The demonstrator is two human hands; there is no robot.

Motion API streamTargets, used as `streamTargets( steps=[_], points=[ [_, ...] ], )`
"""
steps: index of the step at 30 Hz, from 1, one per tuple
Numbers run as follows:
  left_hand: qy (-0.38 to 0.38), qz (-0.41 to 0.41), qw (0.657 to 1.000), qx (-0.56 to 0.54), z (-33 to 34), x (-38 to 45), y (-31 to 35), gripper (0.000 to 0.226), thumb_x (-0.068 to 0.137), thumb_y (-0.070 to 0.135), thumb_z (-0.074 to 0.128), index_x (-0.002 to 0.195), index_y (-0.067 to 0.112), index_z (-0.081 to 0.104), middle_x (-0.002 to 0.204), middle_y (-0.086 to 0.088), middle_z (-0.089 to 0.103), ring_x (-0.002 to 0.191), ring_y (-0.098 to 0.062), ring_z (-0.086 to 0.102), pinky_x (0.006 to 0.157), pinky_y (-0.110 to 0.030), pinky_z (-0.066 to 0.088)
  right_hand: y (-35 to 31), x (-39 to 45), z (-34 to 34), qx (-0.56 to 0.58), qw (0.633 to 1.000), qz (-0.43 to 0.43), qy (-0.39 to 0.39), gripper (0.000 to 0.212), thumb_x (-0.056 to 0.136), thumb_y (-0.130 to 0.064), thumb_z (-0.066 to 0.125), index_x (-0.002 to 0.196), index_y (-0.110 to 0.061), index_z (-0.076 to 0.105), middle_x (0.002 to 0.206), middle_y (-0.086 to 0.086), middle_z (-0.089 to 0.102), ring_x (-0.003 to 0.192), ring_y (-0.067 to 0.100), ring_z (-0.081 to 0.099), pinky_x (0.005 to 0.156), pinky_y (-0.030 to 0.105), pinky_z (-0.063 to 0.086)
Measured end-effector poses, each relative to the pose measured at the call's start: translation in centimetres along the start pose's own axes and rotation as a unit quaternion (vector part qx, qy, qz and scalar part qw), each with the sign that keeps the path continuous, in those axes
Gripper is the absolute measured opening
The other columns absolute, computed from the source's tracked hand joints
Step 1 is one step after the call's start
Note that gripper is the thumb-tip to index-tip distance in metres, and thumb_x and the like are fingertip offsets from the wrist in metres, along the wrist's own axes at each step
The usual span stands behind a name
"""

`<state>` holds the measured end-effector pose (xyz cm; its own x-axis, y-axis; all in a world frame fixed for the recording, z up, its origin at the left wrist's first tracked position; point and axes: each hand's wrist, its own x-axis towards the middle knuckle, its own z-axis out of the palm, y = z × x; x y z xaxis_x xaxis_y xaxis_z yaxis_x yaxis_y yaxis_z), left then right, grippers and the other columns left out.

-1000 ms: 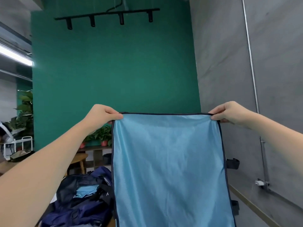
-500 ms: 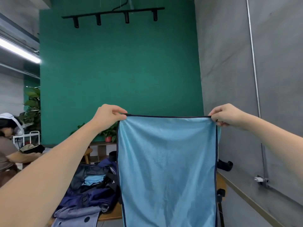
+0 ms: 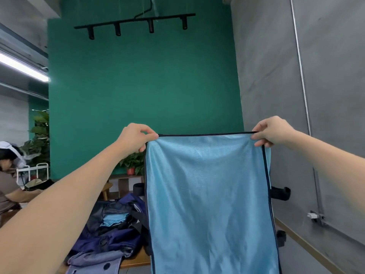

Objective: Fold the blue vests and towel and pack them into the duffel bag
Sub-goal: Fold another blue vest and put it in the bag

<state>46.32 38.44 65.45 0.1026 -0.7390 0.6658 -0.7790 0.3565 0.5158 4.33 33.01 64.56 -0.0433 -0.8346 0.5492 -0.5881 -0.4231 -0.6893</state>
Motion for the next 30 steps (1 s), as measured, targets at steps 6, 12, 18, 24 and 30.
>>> streamTargets(
  steps=[6,12,18,24,30],
  points=[
    [-0.136,-0.088,0.966,-0.201,-0.7,-0.2,0.7,0.024,0.092,0.017,0.073,0.109,0.0,0.069,0.102,-0.013,0.072,0.075,-0.016,0.073,0.06,-0.019,0.057,0.4,-0.2,0.0,-0.031,0.997,-0.009,-0.075,0.013,0.085,0.006,0.068,0.091,-0.003,0.075,0.088,0.014,0.078,0.078,0.018,0.076,0.066,0.018,0.057],
    [-0.156,-0.03,0.972,-0.171,-1.6,-1.3,0.0,0.02,0.09,0.013,0.075,0.109,0.007,0.069,0.064,-0.011,0.06,0.051,-0.014,0.054,0.049,-0.02,0.047,1.0,-0.8,-0.4,0.037,0.996,-0.039,-0.071,0.02,0.087,-0.007,0.077,0.102,-0.002,0.063,0.08,0.017,0.076,0.08,0.032,0.076,0.066,0.031,0.062],
    [-0.139,0.028,0.981,-0.132,-1.9,-2.1,-0.5,0.012,0.084,0.014,0.08,0.096,0.017,0.081,0.065,-0.017,0.064,0.051,-0.018,0.053,0.051,-0.025,0.048,0.9,-1.3,-0.5,0.058,0.993,-0.085,-0.052,0.016,0.089,-0.004,0.074,0.1,-0.003,0.062,0.083,0.03,0.07,0.071,0.033,0.075,0.052,0.031,0.058],
    [-0.121,0.046,0.986,-0.11,-2.3,-2.6,0.0,0.014,0.084,0.01,0.08,0.097,0.015,0.081,0.066,-0.022,0.068,0.047,-0.02,0.057,0.05,-0.024,0.053,0.2,-1.6,-0.9,0.095,0.989,-0.104,-0.036,0.01,0.088,-0.002,0.074,0.098,-0.003,0.071,0.083,0.025,0.073,0.071,0.032,0.076,0.049,0.029,0.059],
    [-0.103,0.049,0.984,-0.135,-2.7,-2.7,0.2,0.01,0.086,0.007,0.077,0.096,0.009,0.079,0.067,-0.022,0.069,0.052,-0.019,0.061,0.053,-0.024,0.054,-0.2,-2.0,-1.5,0.133,0.985,-0.104,-0.033,0.015,0.086,-0.002,0.076,0.097,0.001,0.067,0.073,0.015,0.074,0.07,0.031,0.076,0.05,0.03,0.06]
  ],
)
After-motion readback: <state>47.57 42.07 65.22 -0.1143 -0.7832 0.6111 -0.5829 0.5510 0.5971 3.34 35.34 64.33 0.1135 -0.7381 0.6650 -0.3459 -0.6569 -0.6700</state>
